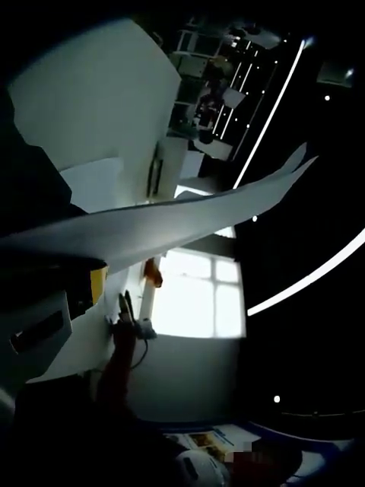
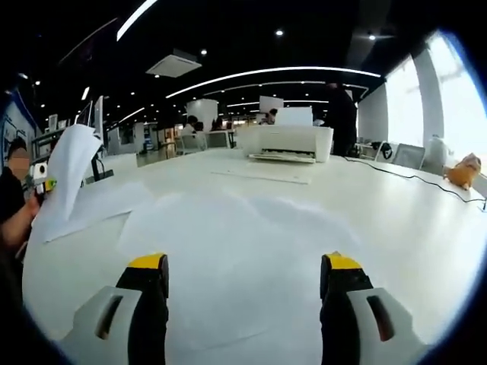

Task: Organize the stack of printing papers by aligning and flattening the scattered papers on the table

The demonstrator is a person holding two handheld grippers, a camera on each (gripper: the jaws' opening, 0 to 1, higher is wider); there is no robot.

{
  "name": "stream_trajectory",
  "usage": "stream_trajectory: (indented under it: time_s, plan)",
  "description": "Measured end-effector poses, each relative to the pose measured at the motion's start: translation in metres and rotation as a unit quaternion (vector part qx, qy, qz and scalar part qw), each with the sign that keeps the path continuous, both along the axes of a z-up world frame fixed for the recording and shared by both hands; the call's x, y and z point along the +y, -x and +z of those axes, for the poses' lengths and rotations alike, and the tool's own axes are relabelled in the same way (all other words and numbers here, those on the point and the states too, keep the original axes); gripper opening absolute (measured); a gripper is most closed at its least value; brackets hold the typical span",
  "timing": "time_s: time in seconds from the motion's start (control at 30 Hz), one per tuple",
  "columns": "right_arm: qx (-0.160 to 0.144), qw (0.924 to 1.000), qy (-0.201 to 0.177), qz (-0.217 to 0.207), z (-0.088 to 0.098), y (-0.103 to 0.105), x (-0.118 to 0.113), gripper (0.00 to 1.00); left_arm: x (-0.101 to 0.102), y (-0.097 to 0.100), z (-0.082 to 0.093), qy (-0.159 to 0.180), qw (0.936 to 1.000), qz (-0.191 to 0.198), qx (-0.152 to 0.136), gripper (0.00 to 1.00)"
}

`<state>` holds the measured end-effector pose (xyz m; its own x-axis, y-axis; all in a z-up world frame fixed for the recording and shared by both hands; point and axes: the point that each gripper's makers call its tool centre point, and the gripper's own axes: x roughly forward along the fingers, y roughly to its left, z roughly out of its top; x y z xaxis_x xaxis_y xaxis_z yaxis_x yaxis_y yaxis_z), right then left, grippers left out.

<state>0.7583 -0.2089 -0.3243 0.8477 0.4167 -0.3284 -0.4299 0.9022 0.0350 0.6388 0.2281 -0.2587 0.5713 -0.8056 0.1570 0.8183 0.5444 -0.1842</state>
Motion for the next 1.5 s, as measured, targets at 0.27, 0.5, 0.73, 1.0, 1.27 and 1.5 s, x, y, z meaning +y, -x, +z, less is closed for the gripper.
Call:
stream_trajectory:
  time_s: [0.27, 0.5, 0.73, 1.0, 1.27, 1.5]
  plan:
    - [0.016, 0.9997, 0.004, -0.019, -0.009, 0.0, -0.009, 0.73, 0.0, -0.001, 0.0, 0.0, 1.0, 0.001, 0.0, 0.07]
    - [0.027, 0.9988, -0.01, -0.039, -0.018, 0.001, -0.018, 0.72, 0.0, 0.0, 0.0, -0.001, 1.0, 0.001, -0.001, 0.07]
    - [0.022, 0.9988, 0.019, -0.04, -0.022, 0.002, -0.018, 0.7, 0.001, 0.0, 0.0, -0.001, 1.0, 0.0, -0.003, 0.07]
    - [0.02, 0.9989, 0.022, -0.035, -0.025, 0.001, -0.018, 0.64, 0.001, 0.001, 0.0, -0.002, 1.0, 0.001, -0.005, 0.07]
    - [0.01, 0.9996, 0.021, 0.016, -0.017, 0.008, -0.001, 0.35, 0.001, 0.001, 0.0, -0.001, 1.0, 0.002, -0.005, 0.07]
    - [0.006, 0.9988, 0.031, 0.038, -0.013, 0.016, 0.007, 0.15, 0.001, 0.0, 0.0, -0.001, 1.0, 0.002, -0.004, 0.07]
